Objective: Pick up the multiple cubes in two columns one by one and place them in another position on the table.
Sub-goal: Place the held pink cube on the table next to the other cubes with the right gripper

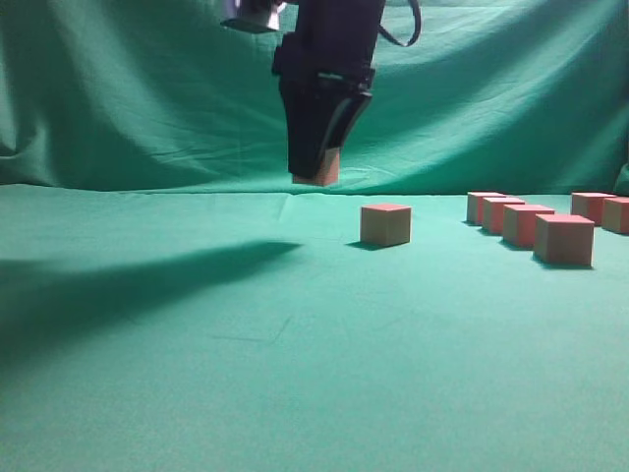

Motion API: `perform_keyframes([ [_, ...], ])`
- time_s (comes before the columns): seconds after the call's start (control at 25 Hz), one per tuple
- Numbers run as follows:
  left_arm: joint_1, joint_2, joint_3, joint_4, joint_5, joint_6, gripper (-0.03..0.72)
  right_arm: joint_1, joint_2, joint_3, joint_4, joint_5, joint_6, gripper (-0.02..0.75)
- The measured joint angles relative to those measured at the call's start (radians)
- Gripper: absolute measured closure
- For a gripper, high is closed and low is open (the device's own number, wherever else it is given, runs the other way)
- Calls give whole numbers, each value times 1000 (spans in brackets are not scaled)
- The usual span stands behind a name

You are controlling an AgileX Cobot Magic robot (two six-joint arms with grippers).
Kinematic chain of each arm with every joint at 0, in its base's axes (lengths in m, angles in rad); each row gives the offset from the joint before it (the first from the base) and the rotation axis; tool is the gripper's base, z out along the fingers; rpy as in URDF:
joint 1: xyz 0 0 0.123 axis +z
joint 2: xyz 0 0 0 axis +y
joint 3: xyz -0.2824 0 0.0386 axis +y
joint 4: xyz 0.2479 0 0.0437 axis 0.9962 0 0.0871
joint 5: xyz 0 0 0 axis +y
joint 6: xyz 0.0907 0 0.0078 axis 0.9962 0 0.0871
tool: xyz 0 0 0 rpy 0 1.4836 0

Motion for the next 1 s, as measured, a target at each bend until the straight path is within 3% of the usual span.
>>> perform_keyframes([
  [1.0, 0, 0, 0, 0, 0, 0, 688, -46, 93, -5, -9, -87, -62, 472],
])
